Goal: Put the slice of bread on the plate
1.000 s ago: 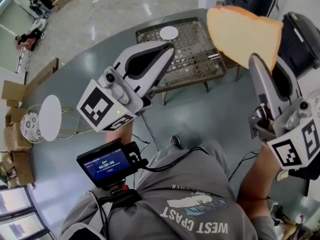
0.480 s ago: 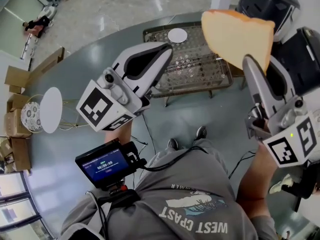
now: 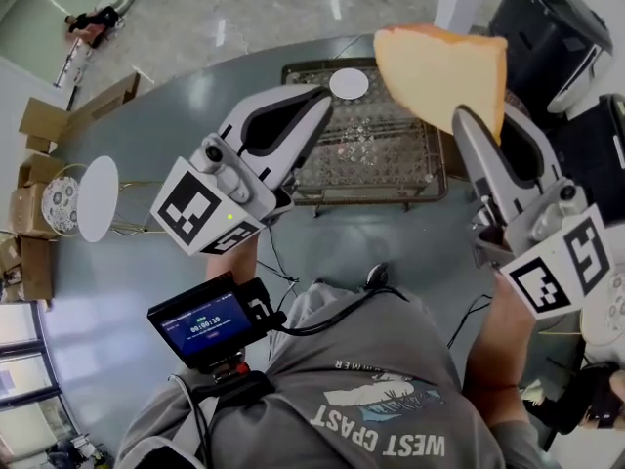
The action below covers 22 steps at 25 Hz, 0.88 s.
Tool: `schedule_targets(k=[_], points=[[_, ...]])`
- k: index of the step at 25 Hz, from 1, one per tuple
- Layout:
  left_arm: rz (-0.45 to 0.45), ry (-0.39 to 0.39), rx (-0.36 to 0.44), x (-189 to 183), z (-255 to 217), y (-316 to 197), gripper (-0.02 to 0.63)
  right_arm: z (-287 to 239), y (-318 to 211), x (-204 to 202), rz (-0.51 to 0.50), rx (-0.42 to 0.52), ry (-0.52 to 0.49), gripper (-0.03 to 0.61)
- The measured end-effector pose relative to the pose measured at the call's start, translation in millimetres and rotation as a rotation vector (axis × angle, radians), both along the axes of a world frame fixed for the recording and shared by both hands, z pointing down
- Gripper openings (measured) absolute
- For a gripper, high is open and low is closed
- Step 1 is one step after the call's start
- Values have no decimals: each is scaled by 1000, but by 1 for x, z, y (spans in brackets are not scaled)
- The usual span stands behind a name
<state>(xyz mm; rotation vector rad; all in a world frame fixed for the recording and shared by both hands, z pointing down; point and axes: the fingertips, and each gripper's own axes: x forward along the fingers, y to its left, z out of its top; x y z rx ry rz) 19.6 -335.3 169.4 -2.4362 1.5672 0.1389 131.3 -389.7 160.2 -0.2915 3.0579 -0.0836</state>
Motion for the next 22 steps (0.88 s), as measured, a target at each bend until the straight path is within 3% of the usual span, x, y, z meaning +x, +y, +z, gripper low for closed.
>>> schedule_targets(k=[8,22], points=[[-72,3,-58,-7,18,-33,8,21,-45,-17,-67,-51,21,89],[-26,36,-45,-111,25,-97,8,50,-111,-121,-3,-89,80,89]])
